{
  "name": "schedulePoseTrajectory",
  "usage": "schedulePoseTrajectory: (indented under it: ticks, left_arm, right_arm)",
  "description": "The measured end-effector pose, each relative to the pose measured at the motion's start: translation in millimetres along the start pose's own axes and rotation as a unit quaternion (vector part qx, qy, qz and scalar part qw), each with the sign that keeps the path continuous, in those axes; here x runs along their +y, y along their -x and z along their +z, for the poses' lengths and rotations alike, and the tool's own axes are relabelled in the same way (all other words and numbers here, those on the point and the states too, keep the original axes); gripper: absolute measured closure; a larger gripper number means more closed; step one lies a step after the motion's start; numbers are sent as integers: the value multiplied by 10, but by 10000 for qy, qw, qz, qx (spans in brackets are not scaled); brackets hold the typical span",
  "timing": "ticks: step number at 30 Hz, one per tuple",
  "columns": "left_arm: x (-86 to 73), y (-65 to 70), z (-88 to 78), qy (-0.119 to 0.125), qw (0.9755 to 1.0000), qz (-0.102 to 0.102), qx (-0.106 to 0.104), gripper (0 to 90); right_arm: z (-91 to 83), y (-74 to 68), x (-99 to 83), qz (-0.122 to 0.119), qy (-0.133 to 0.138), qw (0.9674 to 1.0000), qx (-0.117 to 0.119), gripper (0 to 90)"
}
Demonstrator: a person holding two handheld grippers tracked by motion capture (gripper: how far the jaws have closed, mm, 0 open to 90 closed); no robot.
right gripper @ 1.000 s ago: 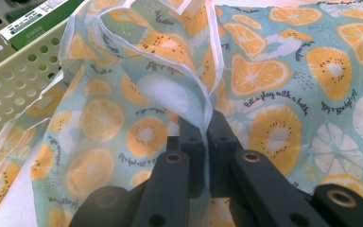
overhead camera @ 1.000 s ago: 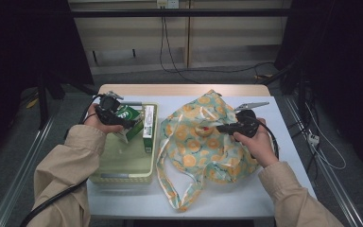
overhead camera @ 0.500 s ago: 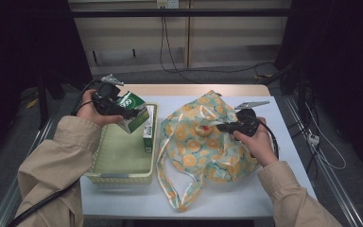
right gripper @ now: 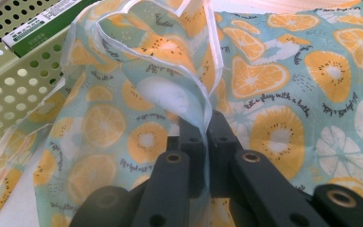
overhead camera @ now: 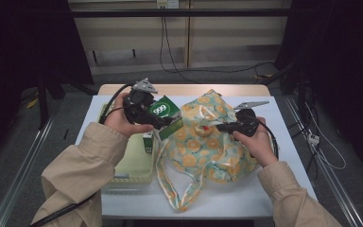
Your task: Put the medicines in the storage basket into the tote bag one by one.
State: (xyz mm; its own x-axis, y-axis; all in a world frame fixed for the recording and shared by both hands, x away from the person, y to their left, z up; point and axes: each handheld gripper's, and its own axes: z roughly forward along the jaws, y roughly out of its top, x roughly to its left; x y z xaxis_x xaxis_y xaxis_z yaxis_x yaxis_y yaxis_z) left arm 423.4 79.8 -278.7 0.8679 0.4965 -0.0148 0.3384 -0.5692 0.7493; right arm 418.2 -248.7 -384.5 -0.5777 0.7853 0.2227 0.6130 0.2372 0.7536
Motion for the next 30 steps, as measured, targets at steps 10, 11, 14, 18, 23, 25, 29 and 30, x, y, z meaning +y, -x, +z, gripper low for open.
schedulePoseTrajectory:
  ticks: [10,11,14,18,23,25,29,30]
  left_arm:
    - [9,323,398,-135,9987,209,-449,171]
    - [2,338,440,-164,9985,221,-470,171]
    - [-31,378,578,-237,9983,194,-501,171]
    - [-68,414,758,-390,9975,226,-540,171]
    - [-100,476,944,-450,9968,262,-606,171]
    - [-119,502,1022,-457,9967,243,-627,171]
    - [-140,532,1152,-545,9958,269,-684,171]
    - [-143,536,1175,-552,9958,285,-671,171]
  right_arm:
    - [-41,-13,22,-33,21,10000,-6,877]
    - [-44,-14,24,-40,24,10000,-8,877]
    - [-54,-17,27,-56,21,10000,-5,876]
    - [-73,-19,35,-73,48,10000,0,876]
    - [-83,-30,58,-84,42,10000,3,876]
    - [-84,-34,69,-85,40,10000,1,877]
    - [-87,-43,82,-131,48,9999,-2,876]
    - [-91,-41,83,-126,62,9999,6,876]
